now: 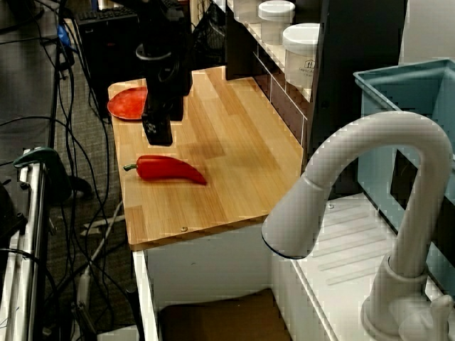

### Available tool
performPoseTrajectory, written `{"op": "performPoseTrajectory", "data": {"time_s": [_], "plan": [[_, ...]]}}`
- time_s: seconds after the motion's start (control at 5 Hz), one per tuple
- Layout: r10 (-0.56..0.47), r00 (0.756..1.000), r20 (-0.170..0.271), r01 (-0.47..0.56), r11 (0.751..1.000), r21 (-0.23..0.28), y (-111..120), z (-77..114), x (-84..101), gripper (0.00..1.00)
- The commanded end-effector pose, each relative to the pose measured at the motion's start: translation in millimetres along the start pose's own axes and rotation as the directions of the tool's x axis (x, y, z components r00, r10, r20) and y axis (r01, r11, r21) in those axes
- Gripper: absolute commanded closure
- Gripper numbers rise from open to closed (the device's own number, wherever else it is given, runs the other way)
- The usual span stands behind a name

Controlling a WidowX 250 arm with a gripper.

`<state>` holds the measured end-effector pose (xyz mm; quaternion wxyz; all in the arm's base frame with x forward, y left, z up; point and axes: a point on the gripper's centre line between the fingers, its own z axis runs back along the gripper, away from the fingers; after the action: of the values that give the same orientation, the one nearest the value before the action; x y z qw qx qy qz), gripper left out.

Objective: Put the object on the plate

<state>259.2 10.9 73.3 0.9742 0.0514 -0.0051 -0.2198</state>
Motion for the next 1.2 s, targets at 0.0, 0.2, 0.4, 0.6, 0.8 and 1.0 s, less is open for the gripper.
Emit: {"op": "performPoseTrajectory", "data": {"time_s": [0.0, 0.2, 0.4, 0.6, 0.8, 1.0], "plan": [[0.019, 1.0, 0.011, -0.02, 0.999, 0.035, 0, -18.2, -1.8, 0.0], [0.03, 0.999, 0.013, -0.03, 0.999, 0.031, -2, -20.3, -3.5, 0.0], [0.041, 0.999, 0.007, -0.041, 0.999, 0.017, -4, -20.9, -4.6, 0.0], [0.046, 0.999, -0.007, -0.046, 0.999, 0.009, -7, -26.3, -4.4, 0.0], [0.049, 0.999, -0.015, -0.049, 0.999, 0.011, -8, -30.7, -3.3, 0.0], [0.055, 0.998, -0.019, -0.054, 0.998, 0.01, -8, -34.2, -2.8, 0.0]]}}
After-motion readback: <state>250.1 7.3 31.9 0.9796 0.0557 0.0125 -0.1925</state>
